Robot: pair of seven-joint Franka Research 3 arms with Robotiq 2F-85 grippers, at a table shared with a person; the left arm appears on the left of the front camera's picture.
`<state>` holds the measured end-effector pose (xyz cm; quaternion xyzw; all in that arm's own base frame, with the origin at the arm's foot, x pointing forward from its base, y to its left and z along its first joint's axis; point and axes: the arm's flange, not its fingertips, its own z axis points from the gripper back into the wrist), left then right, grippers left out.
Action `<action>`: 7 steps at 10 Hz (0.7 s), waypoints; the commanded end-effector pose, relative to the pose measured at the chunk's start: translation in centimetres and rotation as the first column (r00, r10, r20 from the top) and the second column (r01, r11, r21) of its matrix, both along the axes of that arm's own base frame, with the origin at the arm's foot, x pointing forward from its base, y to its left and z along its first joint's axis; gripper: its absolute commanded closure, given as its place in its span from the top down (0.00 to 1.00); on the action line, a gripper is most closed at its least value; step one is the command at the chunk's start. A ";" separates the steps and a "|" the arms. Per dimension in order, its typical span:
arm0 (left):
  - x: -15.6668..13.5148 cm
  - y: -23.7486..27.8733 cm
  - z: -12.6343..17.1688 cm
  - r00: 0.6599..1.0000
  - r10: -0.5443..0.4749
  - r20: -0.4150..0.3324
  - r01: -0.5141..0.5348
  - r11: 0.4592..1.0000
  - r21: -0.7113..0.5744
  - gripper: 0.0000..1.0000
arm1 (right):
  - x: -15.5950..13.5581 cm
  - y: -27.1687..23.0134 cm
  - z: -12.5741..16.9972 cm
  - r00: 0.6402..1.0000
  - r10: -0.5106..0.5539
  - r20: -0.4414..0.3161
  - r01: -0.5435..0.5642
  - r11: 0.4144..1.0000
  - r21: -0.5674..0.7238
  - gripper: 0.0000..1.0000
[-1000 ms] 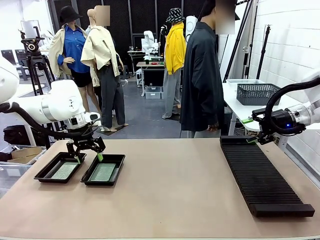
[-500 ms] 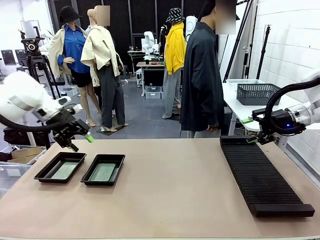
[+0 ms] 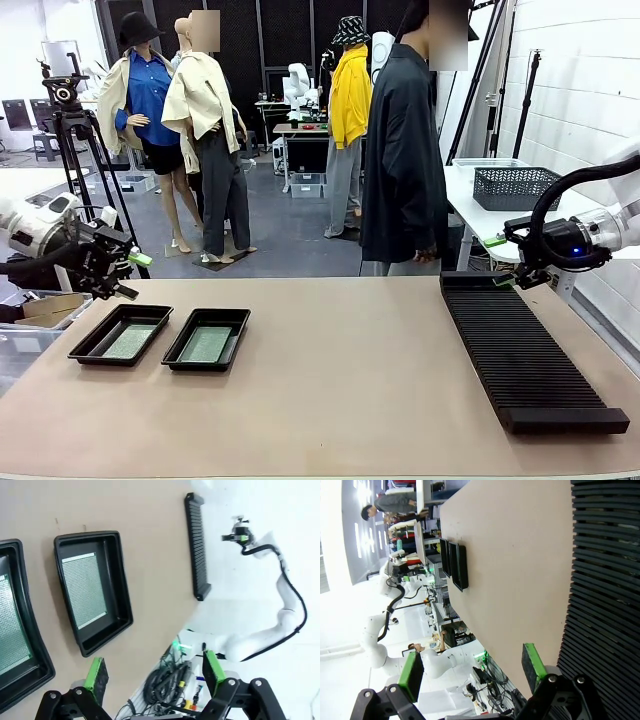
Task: Inspect and transfer BCBs to ESD trays.
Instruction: Pick up the ESD tray and place it on the left side of the table.
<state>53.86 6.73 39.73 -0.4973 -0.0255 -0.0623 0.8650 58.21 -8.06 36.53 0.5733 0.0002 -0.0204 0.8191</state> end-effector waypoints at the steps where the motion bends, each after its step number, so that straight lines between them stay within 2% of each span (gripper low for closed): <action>1: 0.5 1.7 -0.3 0.999 0.030 -0.012 -0.031 0.994 -0.106 1.00 | -0.1 0.3 0.2 1.000 -0.002 -0.008 0.002 1.000 -0.004 1.00; 3: 0.1 3.6 -1.1 0.999 0.020 -0.046 -0.029 0.977 -0.212 1.00 | -0.1 0.3 0.2 1.000 -0.002 -0.008 0.002 1.000 -0.004 1.00; 7: 0.3 5.2 -2.0 0.994 0.064 -0.092 -0.085 0.965 -0.247 1.00 | -0.1 0.3 0.2 1.000 -0.002 -0.008 0.002 1.000 -0.004 1.00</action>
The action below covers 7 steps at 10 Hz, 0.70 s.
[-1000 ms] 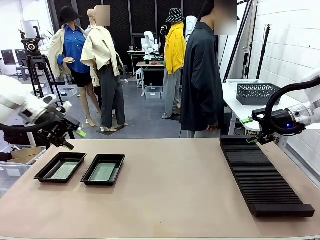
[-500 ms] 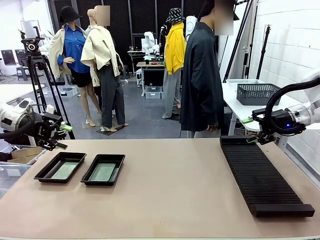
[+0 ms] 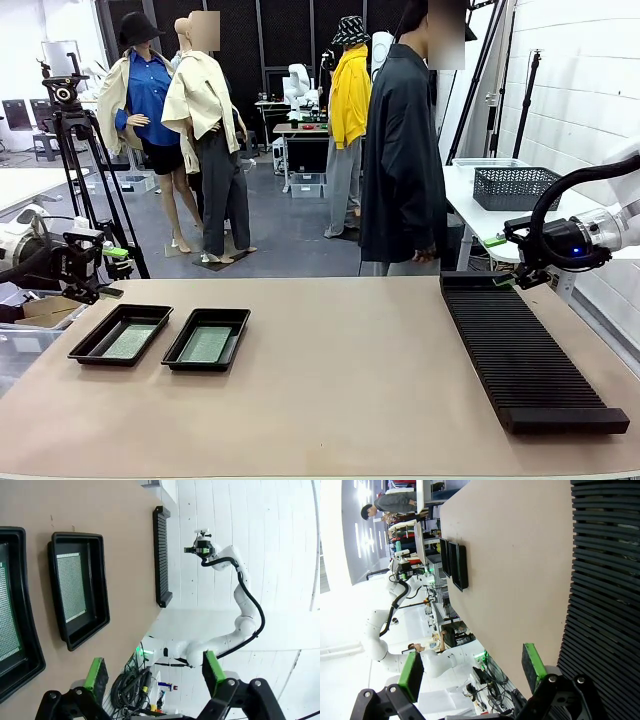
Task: Inspect and transfer BCBs to ESD trays.
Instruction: Pick up the ESD tray and place it on the left side of the table.
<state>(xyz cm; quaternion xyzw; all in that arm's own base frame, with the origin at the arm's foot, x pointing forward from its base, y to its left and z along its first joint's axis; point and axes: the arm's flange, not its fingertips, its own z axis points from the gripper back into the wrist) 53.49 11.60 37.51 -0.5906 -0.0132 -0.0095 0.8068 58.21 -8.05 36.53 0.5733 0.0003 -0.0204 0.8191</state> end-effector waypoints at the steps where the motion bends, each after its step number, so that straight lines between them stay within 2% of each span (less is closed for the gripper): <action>1: 0.7 0.3 0.2 1.000 0.008 0.003 -0.008 0.999 -0.037 1.00 | -0.1 0.3 0.2 1.000 -0.002 -0.008 0.002 1.000 -0.004 1.00; 7: 0.3 0.1 -0.3 1.000 0.003 -0.004 -0.003 1.000 -0.005 1.00 | -0.1 0.3 0.2 1.000 -0.002 -0.008 0.002 1.000 -0.004 1.00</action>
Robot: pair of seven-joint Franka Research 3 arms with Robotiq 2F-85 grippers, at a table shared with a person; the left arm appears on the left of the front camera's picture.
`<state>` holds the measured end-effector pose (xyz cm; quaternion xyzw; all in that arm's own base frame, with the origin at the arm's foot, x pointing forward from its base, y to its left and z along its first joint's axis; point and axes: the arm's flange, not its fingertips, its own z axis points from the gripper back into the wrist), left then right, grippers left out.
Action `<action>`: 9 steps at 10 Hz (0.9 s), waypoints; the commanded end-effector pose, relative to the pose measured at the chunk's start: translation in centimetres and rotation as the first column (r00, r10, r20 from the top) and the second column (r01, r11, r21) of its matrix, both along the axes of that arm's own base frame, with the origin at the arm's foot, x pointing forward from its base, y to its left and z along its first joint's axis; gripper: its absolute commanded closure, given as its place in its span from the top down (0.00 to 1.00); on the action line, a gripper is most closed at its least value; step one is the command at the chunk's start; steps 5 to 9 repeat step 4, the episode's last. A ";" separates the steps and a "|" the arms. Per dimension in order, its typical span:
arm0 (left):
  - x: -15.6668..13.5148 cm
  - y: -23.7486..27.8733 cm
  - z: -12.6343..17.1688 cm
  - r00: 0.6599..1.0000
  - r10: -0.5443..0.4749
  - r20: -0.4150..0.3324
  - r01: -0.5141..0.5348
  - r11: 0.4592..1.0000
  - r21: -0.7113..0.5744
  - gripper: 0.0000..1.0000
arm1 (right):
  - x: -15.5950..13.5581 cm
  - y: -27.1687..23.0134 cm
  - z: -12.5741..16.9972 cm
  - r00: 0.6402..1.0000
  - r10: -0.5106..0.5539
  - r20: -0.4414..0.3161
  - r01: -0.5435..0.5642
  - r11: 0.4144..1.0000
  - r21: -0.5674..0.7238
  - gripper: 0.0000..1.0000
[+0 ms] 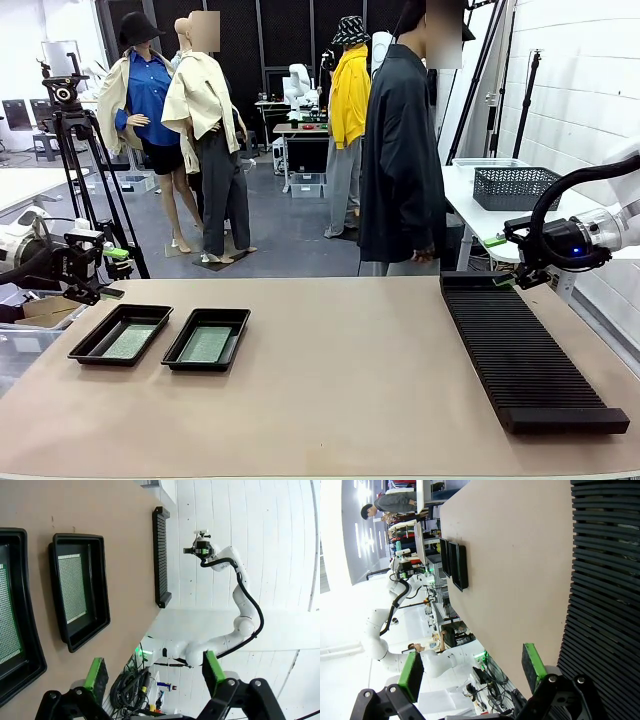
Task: Inspect and transfer BCBs to ESD trays.
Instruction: Pick up the ESD tray and place it on the left side of the table.
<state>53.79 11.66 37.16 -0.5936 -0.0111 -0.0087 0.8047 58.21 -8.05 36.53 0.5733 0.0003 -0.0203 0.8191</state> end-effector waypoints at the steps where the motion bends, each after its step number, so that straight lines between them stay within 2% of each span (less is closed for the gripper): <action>1: 0.0 0.1 0.0 1.000 0.004 0.001 -0.004 1.000 0.002 1.00 | -0.1 0.3 0.2 1.000 -0.002 -0.008 0.002 1.000 -0.004 1.00; 9: 0.0 0.1 0.0 1.000 0.004 0.001 -0.004 1.000 0.002 1.00 | -0.1 0.3 0.2 1.000 -0.002 -0.008 0.002 1.000 -0.004 1.00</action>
